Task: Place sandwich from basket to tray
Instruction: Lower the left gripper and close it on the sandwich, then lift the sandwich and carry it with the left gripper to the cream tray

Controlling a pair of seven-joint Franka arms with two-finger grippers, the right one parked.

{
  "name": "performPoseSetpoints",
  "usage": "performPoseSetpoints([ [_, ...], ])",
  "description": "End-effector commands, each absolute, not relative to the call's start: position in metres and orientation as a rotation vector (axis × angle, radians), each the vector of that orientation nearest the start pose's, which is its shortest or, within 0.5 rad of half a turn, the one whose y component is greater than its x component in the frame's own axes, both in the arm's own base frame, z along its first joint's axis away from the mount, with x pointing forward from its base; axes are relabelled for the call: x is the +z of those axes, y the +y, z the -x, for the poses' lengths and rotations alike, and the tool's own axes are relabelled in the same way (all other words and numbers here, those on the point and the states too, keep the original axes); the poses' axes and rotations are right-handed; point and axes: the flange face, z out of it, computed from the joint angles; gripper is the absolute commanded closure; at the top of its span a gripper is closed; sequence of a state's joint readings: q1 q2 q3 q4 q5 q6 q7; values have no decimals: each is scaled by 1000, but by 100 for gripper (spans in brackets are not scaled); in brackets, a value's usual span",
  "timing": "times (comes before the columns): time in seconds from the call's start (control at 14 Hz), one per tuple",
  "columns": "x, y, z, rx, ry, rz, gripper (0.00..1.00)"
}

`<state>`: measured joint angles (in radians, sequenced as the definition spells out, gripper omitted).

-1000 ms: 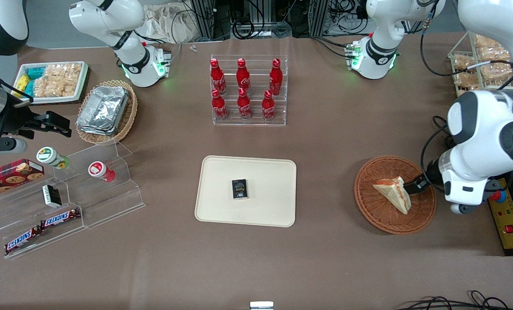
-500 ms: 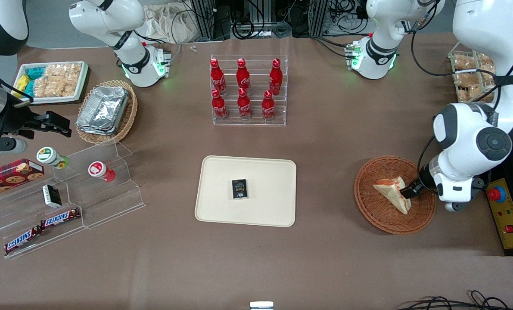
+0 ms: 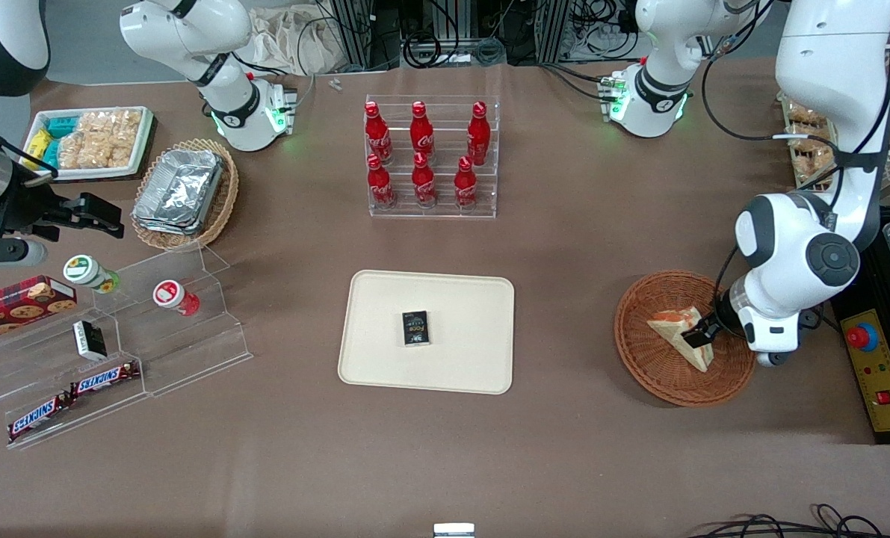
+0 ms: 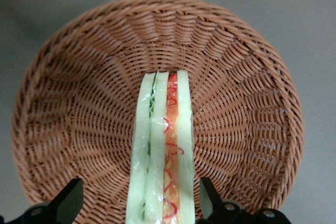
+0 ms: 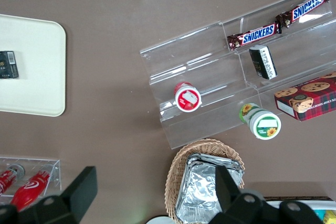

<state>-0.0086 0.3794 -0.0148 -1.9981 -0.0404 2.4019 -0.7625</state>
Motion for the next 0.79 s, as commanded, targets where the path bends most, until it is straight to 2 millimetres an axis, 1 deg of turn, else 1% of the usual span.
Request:
performPoseSetpoints([
  [0.0,256,-16,-609,-8,-1248,2942,0],
  [0.21,244,-18,-608,24,-1293,2943,0],
  [0.29,241,-20,-608,29,-1289,2944,2],
  [0.36,239,-22,-608,32,-1279,2945,27],
  [0.43,240,-23,-608,25,-1227,2957,54],
  [0.5,243,-24,-608,21,-1210,2962,75],
  [0.57,246,-26,-609,13,-1175,2973,98],
  [0.71,253,-27,-611,0,-1156,2982,100],
])
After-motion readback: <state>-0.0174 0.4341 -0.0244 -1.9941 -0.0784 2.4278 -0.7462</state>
